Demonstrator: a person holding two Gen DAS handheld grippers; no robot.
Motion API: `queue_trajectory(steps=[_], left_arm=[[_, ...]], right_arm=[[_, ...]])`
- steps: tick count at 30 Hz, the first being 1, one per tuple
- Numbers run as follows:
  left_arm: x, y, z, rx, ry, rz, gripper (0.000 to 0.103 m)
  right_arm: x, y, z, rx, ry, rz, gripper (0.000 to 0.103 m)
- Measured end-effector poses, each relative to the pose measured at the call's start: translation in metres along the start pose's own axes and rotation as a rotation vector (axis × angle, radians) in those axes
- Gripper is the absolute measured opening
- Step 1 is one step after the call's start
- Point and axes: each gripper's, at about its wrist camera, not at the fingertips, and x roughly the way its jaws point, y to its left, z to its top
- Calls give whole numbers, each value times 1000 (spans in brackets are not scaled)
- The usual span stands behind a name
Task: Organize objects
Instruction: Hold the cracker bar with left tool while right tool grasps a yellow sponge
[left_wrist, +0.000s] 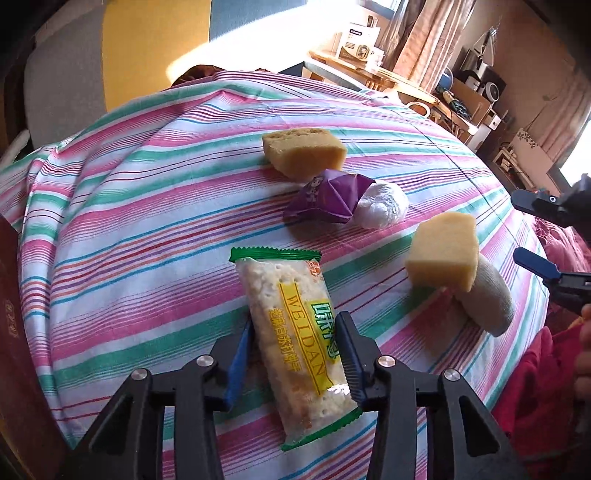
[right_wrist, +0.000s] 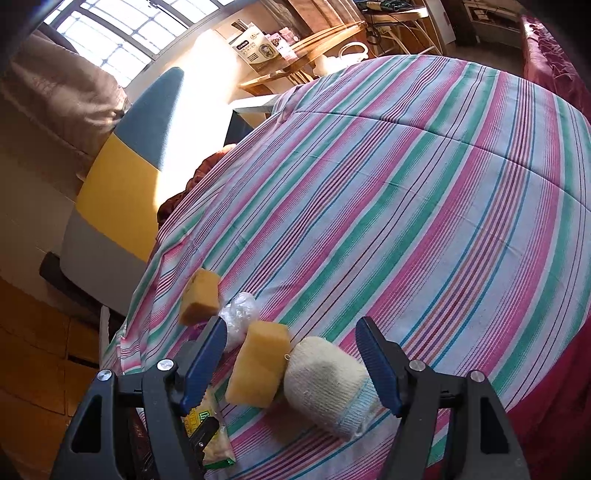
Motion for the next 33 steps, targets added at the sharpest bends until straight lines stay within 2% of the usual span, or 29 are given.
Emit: queue_trajectory(steps=[15,25,29,31,33], left_arm=[[-23,15,-31,7,-12,-31,44],[-39,23,-52,7,-27,-17,44],[-44,25,-59,4,-26,-15,44],[-44,25,-59,4,-26,-14,44],[-46,27,-62,5,-24,-15,44]], right_arm=[[11,1,-2,-27,22,-82,73],[12,-4,-3,-4,40,-82,73],[8,17,-5,-103,19,-20,76],[9,35,-11,-196,25,6,83],[12,55,-19,-319,46,1,84]])
